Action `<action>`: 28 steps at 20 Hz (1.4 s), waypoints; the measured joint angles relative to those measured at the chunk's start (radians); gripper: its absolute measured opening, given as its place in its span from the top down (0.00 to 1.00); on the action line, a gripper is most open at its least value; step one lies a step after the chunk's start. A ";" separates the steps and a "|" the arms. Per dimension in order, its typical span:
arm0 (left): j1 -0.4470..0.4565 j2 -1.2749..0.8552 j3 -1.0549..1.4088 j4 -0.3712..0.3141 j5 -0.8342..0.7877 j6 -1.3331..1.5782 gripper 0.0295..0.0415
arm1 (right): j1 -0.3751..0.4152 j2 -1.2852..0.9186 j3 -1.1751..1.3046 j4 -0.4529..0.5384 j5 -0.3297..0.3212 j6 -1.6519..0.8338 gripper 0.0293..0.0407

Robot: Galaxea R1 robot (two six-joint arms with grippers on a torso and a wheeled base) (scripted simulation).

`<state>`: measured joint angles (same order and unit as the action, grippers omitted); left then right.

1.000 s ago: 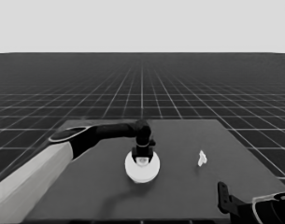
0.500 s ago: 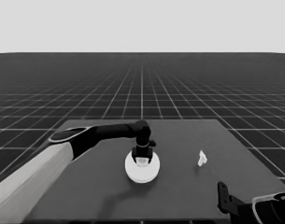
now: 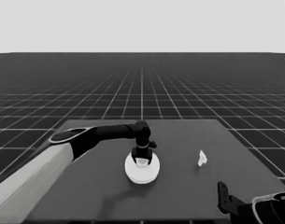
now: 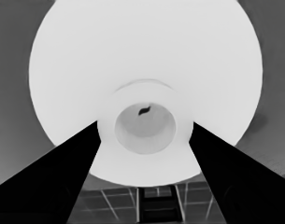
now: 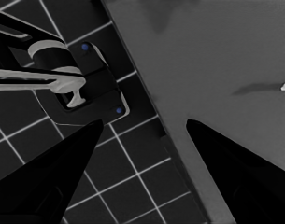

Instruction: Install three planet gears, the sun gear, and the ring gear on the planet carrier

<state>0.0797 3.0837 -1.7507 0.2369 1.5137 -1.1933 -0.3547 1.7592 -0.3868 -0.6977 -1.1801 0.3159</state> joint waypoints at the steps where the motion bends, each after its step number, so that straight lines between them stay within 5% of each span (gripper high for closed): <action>1: 0.000 0.000 0.000 0.000 0.000 0.009 0.56 | 0.000 0.000 0.000 0.000 0.000 0.000 0.19; 28: 0.001 0.001 0.000 0.000 0.000 0.244 0.56 | 0.000 0.000 0.000 0.000 0.000 0.000 0.19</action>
<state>0.0804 3.0843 -1.7504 0.2368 1.5138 -0.9490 -0.3547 1.7592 -0.3868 -0.6977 -1.1801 0.3159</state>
